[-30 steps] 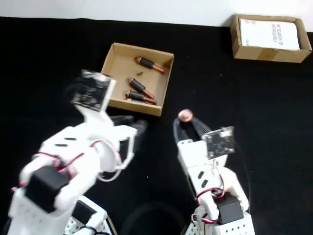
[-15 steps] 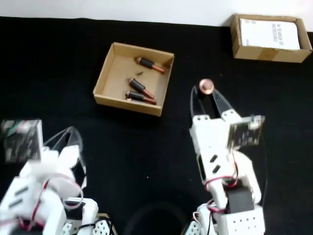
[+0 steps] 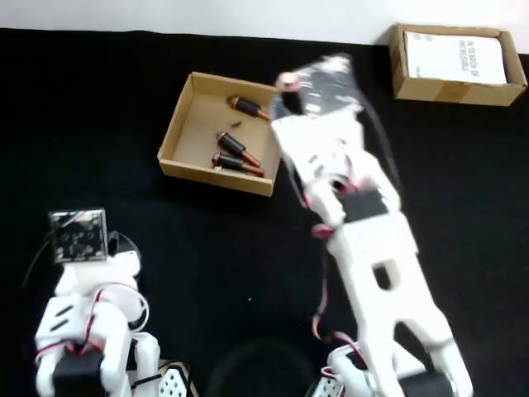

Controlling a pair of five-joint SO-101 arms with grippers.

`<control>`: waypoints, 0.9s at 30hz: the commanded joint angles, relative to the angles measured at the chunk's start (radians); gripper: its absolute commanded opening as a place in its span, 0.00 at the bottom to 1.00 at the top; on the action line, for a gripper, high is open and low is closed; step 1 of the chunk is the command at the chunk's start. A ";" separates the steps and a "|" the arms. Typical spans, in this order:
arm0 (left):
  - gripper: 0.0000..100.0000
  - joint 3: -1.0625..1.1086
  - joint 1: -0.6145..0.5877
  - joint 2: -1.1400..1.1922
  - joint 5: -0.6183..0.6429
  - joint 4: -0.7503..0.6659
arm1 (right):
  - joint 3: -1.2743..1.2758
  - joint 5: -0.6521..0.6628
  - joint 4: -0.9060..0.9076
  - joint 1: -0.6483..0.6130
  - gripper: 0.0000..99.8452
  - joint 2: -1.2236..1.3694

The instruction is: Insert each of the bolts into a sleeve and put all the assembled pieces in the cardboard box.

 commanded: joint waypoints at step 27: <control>0.01 0.478 -0.007 -0.007 -0.009 -0.381 | -0.435 0.489 -0.031 -0.074 0.01 0.871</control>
